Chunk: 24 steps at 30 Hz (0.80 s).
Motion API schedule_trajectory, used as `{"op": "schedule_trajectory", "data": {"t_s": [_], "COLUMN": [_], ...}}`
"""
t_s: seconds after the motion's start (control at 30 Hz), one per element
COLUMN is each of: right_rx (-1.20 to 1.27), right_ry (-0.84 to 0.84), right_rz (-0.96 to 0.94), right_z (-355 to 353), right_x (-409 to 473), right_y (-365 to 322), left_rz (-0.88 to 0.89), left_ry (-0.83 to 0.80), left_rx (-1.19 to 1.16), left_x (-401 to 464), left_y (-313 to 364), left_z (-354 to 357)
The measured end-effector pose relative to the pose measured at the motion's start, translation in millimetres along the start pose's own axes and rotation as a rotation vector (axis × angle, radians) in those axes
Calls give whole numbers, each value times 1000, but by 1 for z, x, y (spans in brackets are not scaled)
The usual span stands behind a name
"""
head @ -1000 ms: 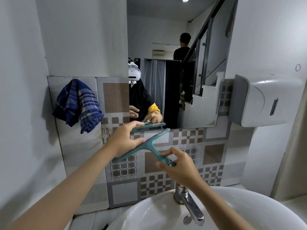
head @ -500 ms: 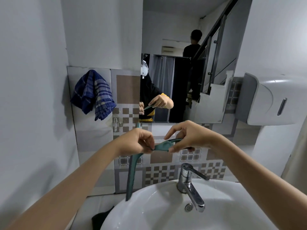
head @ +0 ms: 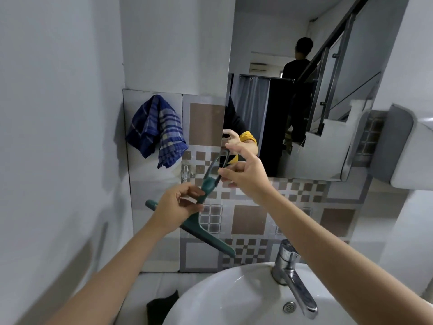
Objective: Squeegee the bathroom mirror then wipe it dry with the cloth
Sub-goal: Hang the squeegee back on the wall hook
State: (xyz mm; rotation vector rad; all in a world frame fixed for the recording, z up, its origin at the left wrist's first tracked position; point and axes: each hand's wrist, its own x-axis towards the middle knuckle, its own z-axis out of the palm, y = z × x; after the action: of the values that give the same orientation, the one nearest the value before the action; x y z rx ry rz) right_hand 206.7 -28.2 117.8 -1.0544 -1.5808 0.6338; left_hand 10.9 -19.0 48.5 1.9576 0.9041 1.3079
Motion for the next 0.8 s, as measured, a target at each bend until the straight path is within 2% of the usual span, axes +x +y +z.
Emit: {"op": "schedule_trajectory", "data": {"t_s": [0.1,0.3,0.43,0.67,0.8], "right_rx": [-74,-141,-172,-175,-210], "right_ry": [-27,-93,-145,-177,-151], "right_rz": [-27,19,27,96,46], "right_z": [26,65,79,90,93], "right_x": [22,52,62,57,51], "right_y": [12,40,55,82,92], "left_rz": [-20,-107,-77,-126,-113], "left_ry": [105,209,260,236,222], "left_rx": [-17,-28,34,32,46], "left_x": [-3,-4,-4,-10,-16], "left_y": [-21,-54,-73,-104,-108], "left_z": [-4,-5,-1,6,7]}}
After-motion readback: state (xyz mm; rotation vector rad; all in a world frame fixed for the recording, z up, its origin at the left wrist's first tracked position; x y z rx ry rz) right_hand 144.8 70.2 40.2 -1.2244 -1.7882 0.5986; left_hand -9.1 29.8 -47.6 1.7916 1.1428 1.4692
